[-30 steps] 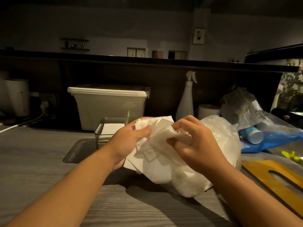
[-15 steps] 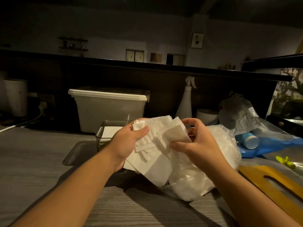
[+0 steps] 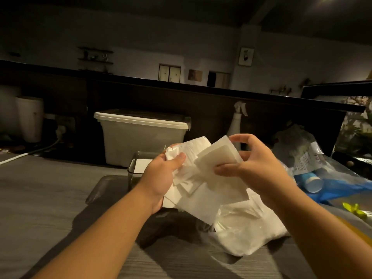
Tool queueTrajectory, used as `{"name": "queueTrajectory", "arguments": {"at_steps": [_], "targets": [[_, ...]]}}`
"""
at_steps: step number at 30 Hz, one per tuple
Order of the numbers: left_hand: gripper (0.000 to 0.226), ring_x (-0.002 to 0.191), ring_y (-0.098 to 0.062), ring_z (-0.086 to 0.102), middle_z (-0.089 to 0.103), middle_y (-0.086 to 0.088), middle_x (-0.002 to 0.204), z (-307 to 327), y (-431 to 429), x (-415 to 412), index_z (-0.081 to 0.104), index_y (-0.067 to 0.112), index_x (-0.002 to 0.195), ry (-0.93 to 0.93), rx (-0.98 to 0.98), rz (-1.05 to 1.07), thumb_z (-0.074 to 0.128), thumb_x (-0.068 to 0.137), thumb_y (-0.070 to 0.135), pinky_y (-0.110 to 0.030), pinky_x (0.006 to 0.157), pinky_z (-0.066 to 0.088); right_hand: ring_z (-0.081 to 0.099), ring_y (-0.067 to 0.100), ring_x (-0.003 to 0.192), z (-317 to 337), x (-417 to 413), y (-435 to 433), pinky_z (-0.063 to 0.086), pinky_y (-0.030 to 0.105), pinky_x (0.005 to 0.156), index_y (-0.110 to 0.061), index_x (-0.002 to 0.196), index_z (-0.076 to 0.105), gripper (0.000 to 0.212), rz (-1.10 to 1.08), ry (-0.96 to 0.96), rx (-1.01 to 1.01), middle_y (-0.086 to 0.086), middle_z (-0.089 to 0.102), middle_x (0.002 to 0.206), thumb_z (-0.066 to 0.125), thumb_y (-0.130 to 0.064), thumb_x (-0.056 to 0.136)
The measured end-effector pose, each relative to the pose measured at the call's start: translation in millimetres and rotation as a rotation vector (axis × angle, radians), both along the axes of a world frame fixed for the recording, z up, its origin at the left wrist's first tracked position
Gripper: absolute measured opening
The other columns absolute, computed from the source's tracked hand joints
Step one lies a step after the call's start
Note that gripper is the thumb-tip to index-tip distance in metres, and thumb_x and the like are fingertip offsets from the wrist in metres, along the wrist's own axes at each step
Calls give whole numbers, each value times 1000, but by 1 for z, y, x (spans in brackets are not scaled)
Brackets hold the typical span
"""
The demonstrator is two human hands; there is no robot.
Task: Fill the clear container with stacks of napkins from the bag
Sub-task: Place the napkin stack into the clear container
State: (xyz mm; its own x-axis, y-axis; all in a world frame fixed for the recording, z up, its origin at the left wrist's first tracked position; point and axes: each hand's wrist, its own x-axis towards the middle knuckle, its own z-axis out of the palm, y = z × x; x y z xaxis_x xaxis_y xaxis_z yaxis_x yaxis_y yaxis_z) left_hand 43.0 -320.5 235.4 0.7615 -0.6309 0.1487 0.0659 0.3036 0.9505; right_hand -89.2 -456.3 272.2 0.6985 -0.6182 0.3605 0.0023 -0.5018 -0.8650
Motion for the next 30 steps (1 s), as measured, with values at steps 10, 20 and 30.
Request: {"name": "queueTrajectory", "arguments": {"at_steps": [10, 20, 30], "targets": [[19, 98, -15, 64, 68, 8, 104, 1, -6, -4, 62, 42, 105, -307, 6, 108, 49, 102, 29, -35, 78, 58, 73, 27, 89, -32, -14, -23, 58, 35, 71, -12, 102, 76, 29, 388, -234, 497, 14, 75, 101, 71, -10, 74], [32, 98, -29, 71, 75, -9, 103, -13, -31, -40, 72, 28, 109, -162, -41, -117, 45, 102, 12, -46, 84, 59, 74, 24, 93, -47, -9, -12, 60, 35, 75, -15, 112, 71, 35, 240, -235, 385, 5, 77, 102, 75, -21, 77], [45, 103, -29, 71, 73, -12, 112, -25, -23, -36, 61, 21, 128, -125, -35, -303, 73, 84, 19, -46, 85, 59, 69, 4, 88, -58, -2, -3, 62, 28, 73, -34, 110, 61, 38, -6, -253, 109, -11, 71, 103, 80, -31, 78]]}}
